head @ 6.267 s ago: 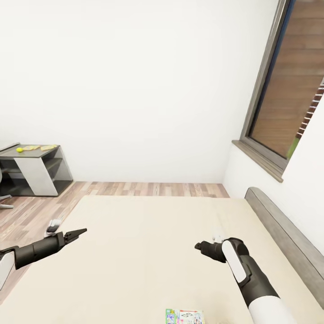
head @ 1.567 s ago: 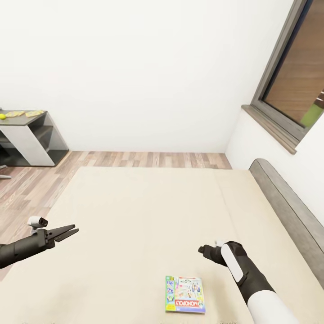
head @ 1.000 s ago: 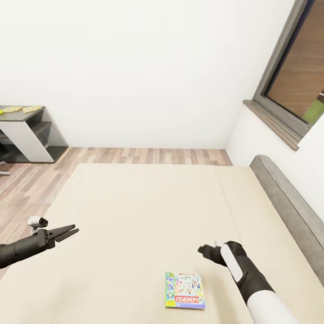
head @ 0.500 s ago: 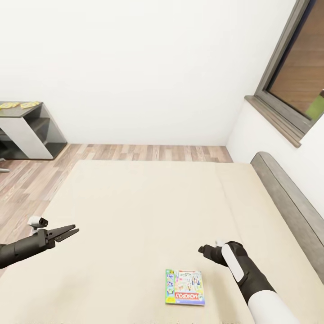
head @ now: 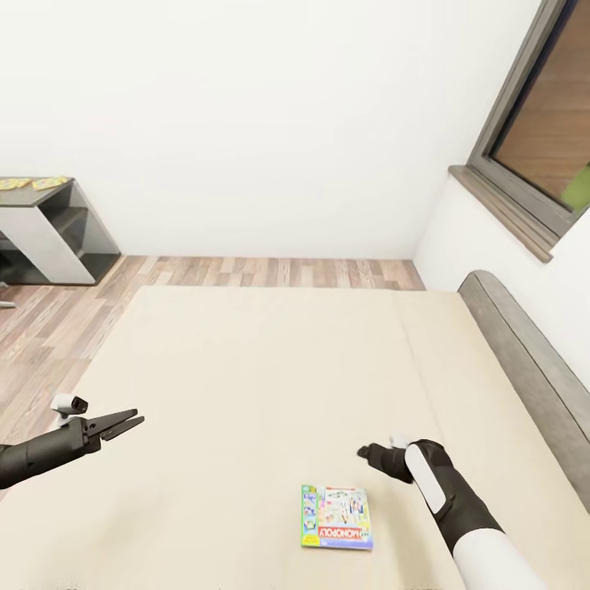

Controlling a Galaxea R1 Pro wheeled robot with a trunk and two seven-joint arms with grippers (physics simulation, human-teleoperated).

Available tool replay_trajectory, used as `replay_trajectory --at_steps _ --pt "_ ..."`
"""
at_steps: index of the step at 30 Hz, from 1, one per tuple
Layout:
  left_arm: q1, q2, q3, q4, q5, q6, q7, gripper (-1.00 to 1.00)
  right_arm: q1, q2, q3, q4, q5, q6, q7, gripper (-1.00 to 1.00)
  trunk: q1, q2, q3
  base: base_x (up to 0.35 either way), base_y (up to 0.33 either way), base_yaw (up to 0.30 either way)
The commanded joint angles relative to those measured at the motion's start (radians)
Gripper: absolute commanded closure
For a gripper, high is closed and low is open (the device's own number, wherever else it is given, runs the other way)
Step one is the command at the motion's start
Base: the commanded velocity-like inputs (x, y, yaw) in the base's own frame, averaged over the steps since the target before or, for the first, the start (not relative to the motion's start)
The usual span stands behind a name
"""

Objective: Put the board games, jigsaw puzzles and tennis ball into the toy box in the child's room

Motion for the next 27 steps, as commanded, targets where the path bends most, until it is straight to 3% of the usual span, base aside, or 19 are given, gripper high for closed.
replay_trajectory --at_steps 1,27 --pt "-0.001 0.000 0.000 0.000 0.002 0.010 -0.001 -1.00 0.000 0.000 0.000 -0.001 -0.010 0.004 -0.003 -1.00 0.000 -0.002 -0.003 0.000 0.000 0.000" --pt "-0.001 0.000 -0.001 0.000 0.002 0.008 -0.001 -1.00 0.000 -0.010 -0.002 -0.001 -0.011 0.003 0.027 -1.00 0.000 -0.002 -0.046 0.000 0.000 0.000"
